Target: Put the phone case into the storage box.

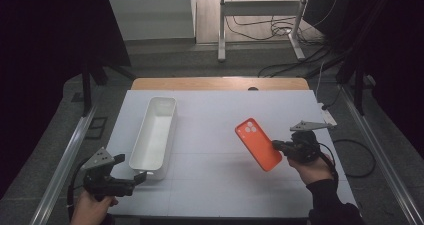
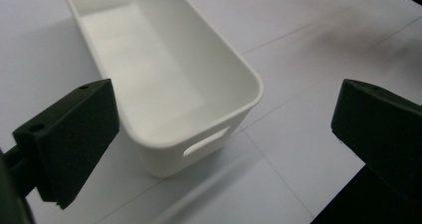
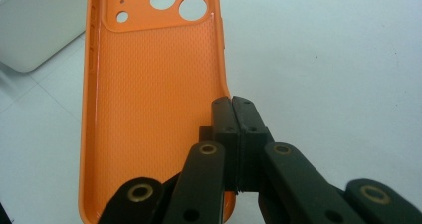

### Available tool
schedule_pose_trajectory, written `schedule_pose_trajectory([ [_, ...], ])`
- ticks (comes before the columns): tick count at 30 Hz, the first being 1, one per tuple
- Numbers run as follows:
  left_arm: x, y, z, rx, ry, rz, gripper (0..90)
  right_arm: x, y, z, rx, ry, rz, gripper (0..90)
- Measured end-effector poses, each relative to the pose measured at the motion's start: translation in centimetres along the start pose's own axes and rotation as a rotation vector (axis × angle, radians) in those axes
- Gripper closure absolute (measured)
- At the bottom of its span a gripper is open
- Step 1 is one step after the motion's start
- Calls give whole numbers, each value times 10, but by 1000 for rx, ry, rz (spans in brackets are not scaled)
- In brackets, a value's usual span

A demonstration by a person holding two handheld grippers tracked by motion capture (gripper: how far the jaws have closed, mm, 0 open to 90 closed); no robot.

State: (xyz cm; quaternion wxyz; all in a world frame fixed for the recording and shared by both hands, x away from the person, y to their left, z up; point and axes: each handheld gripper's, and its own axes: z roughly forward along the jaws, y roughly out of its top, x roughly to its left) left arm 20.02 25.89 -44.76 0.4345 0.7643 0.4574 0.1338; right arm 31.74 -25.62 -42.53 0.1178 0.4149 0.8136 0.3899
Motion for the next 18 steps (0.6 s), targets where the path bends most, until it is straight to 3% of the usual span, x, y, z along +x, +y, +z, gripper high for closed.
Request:
schedule_pose_trajectory([
  [18,-10,35,30,8,-118,26,0,7,4,-2,-26,-10,-22,894],
])
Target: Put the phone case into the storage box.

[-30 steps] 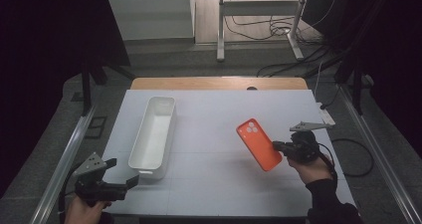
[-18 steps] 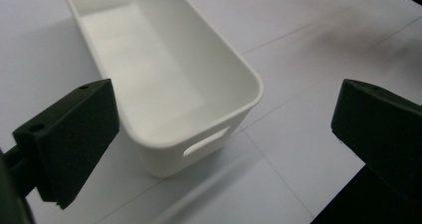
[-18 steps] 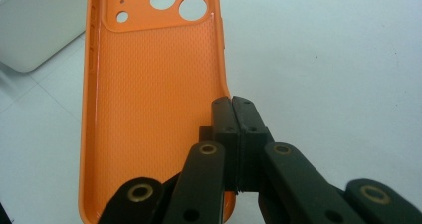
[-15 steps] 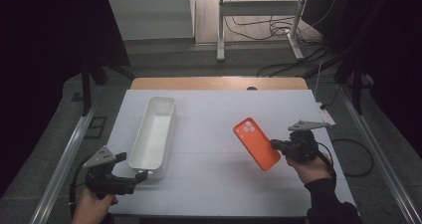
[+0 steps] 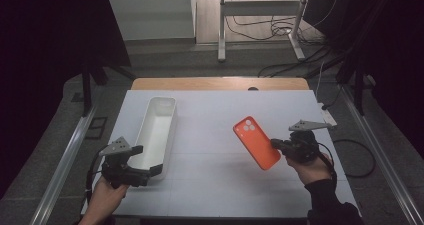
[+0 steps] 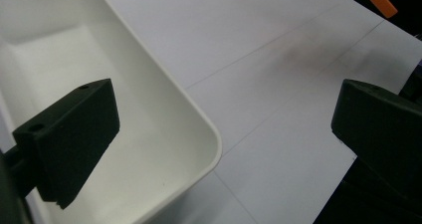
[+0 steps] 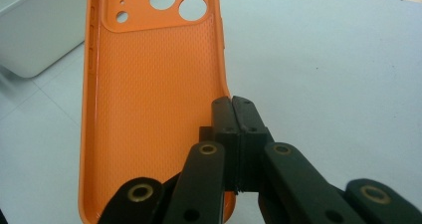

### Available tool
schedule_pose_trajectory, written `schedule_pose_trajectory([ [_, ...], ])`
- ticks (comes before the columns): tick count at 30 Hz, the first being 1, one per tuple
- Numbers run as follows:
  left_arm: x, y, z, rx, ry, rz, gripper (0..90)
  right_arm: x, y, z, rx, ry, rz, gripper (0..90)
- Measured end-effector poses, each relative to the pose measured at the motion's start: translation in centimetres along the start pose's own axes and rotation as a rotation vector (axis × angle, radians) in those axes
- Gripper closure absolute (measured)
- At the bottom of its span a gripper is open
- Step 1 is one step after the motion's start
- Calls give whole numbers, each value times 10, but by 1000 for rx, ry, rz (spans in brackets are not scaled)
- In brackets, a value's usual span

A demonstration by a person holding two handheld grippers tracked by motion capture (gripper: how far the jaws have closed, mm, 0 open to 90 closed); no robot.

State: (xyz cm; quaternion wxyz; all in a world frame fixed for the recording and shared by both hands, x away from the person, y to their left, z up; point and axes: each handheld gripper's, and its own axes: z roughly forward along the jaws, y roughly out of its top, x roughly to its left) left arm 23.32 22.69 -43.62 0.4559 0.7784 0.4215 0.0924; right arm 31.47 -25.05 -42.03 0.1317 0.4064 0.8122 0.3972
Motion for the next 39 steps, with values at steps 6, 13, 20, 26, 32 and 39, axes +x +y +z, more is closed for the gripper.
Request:
schedule_pose_trajectory([
  [6,0,9,8,0,-35,-4,0,2,1,-1,-7,-5,-6,894],
  [13,-1,18,18,7,-69,-2,0,3,2,0,-11,-4,-14,894],
  [20,-5,27,30,16,-118,-1,0,5,2,0,-16,-3,-18,894],
  [26,-8,35,39,23,-151,2,0,7,3,0,-22,-4,-21,894],
  [32,-11,42,47,23,-178,3,0,10,4,0,-27,-3,-29,894],
  [39,-15,49,57,21,-206,5,0,13,6,0,-33,2,-38,894],
])
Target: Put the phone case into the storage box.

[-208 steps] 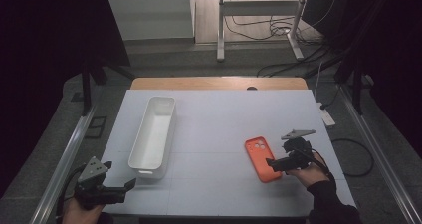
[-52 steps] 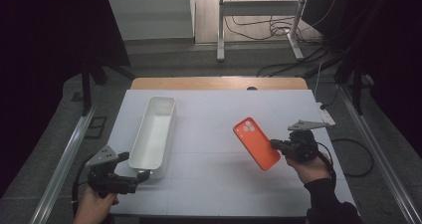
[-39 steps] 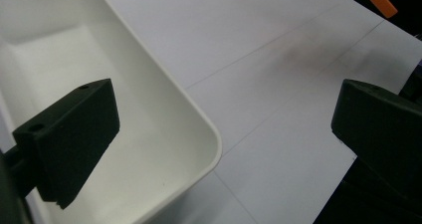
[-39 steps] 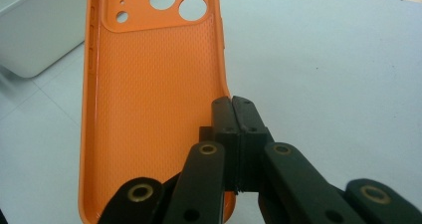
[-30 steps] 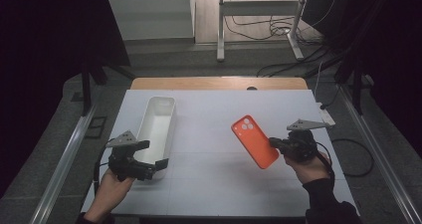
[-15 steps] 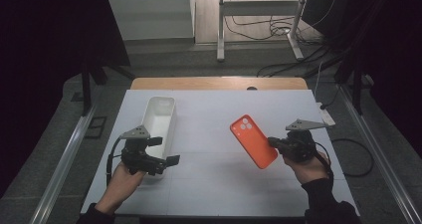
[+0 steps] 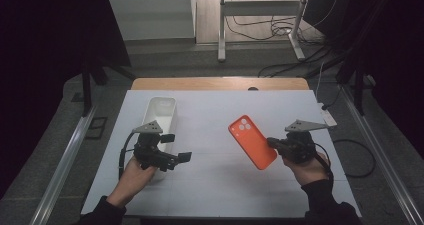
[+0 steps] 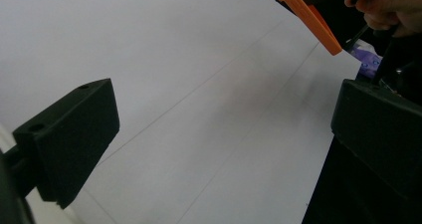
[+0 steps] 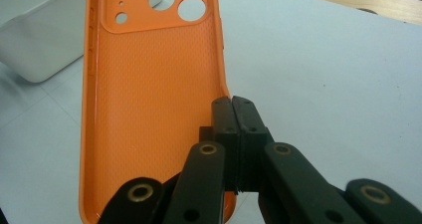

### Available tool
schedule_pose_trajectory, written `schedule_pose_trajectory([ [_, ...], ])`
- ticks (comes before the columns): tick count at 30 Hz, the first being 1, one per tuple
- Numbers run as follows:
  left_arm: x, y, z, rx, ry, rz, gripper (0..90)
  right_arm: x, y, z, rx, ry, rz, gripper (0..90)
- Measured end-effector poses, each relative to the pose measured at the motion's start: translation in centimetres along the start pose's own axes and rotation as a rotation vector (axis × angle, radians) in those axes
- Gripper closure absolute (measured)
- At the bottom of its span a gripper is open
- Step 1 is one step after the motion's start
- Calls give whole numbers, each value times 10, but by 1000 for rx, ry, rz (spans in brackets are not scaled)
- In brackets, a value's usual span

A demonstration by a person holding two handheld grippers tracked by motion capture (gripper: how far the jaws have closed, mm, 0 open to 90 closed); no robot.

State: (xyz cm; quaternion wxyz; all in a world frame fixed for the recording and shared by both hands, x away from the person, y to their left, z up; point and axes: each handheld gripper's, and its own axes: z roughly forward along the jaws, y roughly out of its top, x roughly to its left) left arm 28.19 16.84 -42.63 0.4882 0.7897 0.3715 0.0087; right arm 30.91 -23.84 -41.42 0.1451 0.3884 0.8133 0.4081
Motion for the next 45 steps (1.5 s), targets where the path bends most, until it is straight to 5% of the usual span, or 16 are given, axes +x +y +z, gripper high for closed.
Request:
schedule_pose_trajectory([
  [45,-12,34,62,38,-147,6,0,27,7,7,-19,33,-71,894],
])
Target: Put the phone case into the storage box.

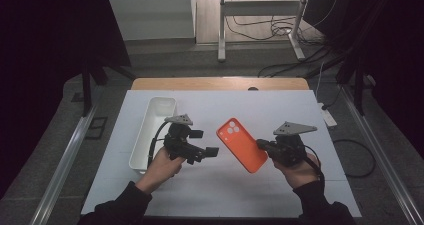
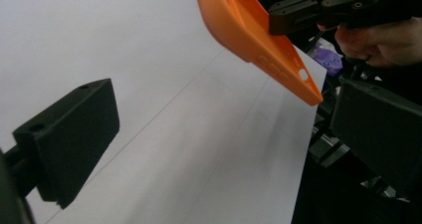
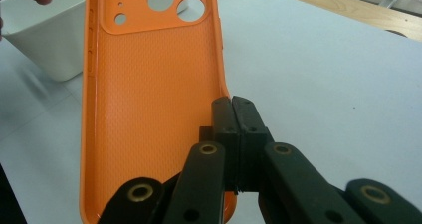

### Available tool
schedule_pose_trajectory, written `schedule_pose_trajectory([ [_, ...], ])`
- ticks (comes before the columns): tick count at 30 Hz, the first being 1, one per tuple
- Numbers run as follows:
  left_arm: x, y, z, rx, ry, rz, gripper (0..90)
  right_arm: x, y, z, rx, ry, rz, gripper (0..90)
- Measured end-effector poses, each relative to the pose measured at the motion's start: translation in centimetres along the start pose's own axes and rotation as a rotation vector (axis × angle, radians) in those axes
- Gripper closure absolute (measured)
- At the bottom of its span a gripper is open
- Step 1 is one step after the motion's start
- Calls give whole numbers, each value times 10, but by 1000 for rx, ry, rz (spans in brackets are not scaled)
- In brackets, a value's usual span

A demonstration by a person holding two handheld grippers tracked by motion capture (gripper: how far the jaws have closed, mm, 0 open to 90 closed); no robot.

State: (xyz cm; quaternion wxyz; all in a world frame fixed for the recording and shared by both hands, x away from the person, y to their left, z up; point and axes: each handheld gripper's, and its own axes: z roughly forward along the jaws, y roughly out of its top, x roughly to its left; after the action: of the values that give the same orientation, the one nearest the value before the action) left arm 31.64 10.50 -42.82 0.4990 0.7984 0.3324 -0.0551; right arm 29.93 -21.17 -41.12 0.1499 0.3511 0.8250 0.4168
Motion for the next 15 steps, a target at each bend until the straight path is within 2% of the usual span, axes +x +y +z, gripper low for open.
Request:
schedule_pose_trajectory([
  [15,1,7,15,-12,-48,-39,0,9,3,4,-12,10,-18,894],
])
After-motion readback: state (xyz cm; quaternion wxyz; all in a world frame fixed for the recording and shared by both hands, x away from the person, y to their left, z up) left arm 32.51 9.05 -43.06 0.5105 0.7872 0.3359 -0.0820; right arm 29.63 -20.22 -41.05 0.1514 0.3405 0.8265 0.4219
